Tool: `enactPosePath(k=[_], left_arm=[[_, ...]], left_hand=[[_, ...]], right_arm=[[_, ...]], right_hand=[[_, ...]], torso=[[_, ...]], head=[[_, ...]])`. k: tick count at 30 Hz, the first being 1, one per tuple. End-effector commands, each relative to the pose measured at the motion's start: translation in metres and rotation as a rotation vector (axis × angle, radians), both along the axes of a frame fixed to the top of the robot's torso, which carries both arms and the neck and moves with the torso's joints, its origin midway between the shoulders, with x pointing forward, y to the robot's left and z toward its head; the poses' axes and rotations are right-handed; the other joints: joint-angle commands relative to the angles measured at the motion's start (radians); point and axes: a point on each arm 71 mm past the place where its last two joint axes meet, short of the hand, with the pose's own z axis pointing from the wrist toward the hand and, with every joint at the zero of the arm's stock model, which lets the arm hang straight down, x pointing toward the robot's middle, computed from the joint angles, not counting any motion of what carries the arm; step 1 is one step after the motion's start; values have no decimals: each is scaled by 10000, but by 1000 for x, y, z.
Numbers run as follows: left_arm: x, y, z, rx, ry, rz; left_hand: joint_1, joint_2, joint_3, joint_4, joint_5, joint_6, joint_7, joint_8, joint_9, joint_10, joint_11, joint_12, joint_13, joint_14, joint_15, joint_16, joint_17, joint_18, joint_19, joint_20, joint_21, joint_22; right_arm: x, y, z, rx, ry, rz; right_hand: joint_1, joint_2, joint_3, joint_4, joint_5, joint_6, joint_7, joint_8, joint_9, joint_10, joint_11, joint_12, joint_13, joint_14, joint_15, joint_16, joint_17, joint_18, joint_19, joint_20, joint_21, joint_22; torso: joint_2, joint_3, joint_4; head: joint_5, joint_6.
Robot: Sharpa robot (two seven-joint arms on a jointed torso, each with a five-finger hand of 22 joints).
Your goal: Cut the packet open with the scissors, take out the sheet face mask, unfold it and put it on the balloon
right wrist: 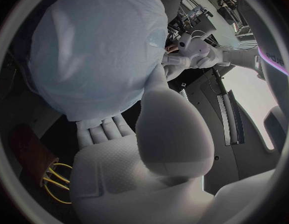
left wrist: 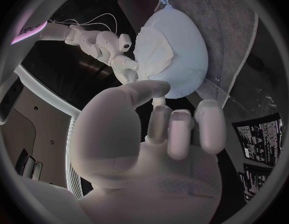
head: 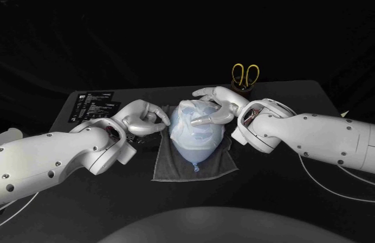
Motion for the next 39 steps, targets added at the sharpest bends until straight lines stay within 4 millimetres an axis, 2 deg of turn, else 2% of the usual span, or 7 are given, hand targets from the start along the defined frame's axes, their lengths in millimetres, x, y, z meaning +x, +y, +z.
enactPosePath(k=[1,5,6,12,24,25,39], left_arm=[[-3,0,-3,340,366,-387],[-5,0,-3,316,562,-438],[-5,-1,-4,322,598,-496],[-6,-7,-5,413,665,-679],[-6,-15,-14,1218,888,-786],[-6,-15,-14,1237,894,-791],[-7,-20,-15,1234,881,-927]], left_hand=[[-105,-32,-16,-54,57,-33,-41,65,255,48,-13,14,286,1066,-76,24,2589,-176,47,1,15,532],[-219,175,-722,94,-449,-445,51,-59,423,-520,86,-852,-854,968,0,-98,2227,-90,-266,57,-237,171],[-345,270,-1432,286,-1420,-681,46,-341,308,-1012,118,-1495,-1687,935,61,-140,2115,-42,-447,124,-403,-42],[-750,-51,-3632,977,-3972,-909,374,-1427,-424,-1461,405,-1963,-2243,853,303,-233,1872,26,-643,342,-692,-361],[-177,98,-5309,1750,-4040,-819,464,-1967,-939,-1633,503,-2043,-2387,802,385,-287,1730,69,-724,428,-871,-556],[349,302,-6056,2165,-4051,-719,465,-2090,-1109,-1641,509,-2019,-2391,806,386,-282,1742,70,-708,432,-898,-568],[1455,832,-6247,2359,-4041,-474,410,-2157,-1287,-1520,442,-1888,-2266,868,345,-213,1925,54,-639,415,-863,-496]], right_arm=[[-3,0,-8,-276,328,147],[-3,0,-8,-272,330,145],[-3,0,-8,-272,331,145],[-3,0,-8,-260,345,150],[-4,1,-8,-249,352,167],[-4,1,-8,-249,352,168],[-4,1,-8,-248,357,162]], right_hand=[[8,53,68,-12,-8,85,1451,34,15,59,43,63,12,-28,-6,34,16,-141,-31,3,7,13],[8,53,68,-12,-8,85,1451,34,15,59,43,63,12,-28,-6,34,16,-141,-31,3,7,13],[8,53,68,-12,-8,85,1451,34,15,59,43,63,12,-28,-6,34,16,-141,-31,3,7,13],[8,53,68,-12,-8,85,1451,34,15,59,43,63,12,-28,-6,34,16,-141,-31,3,7,13],[8,53,68,-12,-8,85,1451,34,15,59,43,63,12,-28,-6,34,16,-141,-31,3,7,13],[8,53,68,-12,-8,85,1451,34,15,59,43,63,12,-28,-6,34,16,-141,-31,3,7,13],[-15,57,70,-11,-8,91,1451,29,16,53,44,88,9,-55,-4,55,24,-142,-29,3,13,18]], torso=[[-4,2,9],[3,0,-9],[3,-1,-11],[25,7,-10],[7,0,-2],[7,0,-2],[11,1,-5]], head=[[-6,-2],[0,17],[5,23],[16,22],[-23,-2],[-23,-2],[-7,-13]])
